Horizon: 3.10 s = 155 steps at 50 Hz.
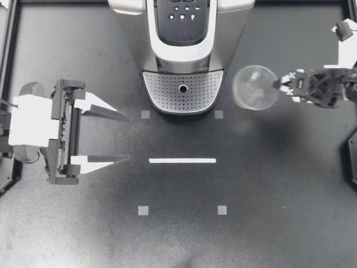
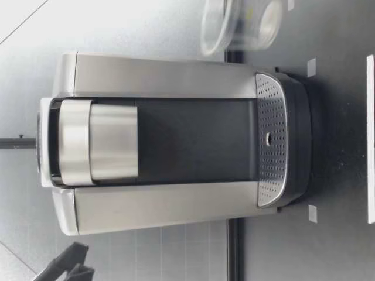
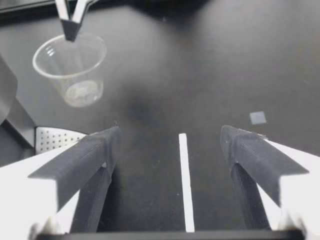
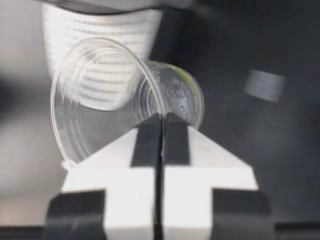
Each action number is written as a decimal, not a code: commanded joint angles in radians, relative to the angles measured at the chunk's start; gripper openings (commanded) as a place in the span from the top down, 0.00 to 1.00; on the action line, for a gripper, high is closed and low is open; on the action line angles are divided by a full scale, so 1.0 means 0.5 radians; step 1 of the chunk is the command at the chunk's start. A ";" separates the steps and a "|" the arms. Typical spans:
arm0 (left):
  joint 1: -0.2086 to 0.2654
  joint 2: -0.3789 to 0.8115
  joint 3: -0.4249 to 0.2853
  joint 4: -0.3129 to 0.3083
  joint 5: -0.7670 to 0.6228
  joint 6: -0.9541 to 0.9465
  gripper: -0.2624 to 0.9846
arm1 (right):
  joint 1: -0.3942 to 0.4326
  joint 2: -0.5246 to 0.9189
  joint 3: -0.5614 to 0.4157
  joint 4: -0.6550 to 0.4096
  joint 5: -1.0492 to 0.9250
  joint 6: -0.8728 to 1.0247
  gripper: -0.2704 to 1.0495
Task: Place the coffee capsule inside the capsule container, then place the cup onto the center of the cup tray, then push the 'Hot Water' and 'Travel Mug' buttons.
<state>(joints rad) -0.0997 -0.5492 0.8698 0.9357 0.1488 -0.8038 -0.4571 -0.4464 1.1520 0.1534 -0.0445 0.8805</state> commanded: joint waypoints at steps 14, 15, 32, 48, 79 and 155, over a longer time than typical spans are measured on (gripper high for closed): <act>0.006 -0.015 -0.025 -0.003 -0.018 -0.003 0.20 | 0.104 0.356 -0.374 0.000 -0.089 -0.003 0.80; 0.006 -0.015 -0.025 -0.003 -0.018 -0.003 0.20 | 0.110 0.387 -0.402 0.000 -0.089 -0.003 0.80; 0.006 -0.028 -0.015 -0.003 -0.018 -0.003 0.20 | 0.138 0.614 -0.604 -0.003 -0.089 -0.006 0.80; 0.006 -0.031 0.003 -0.003 -0.018 -0.003 0.20 | 0.138 0.724 -0.721 -0.003 -0.083 -0.003 0.80; 0.006 -0.052 0.049 -0.003 -0.018 -0.003 0.20 | 0.160 0.856 -0.825 -0.009 -0.067 -0.006 0.78; 0.006 -0.153 0.089 -0.117 -0.018 -0.028 0.20 | 0.163 0.267 -0.390 -0.267 -0.193 -0.120 0.44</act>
<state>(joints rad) -0.0997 -0.6197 0.9265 0.8866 0.1457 -0.8145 -0.3804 -0.2562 0.9511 0.0660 -0.1273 0.8360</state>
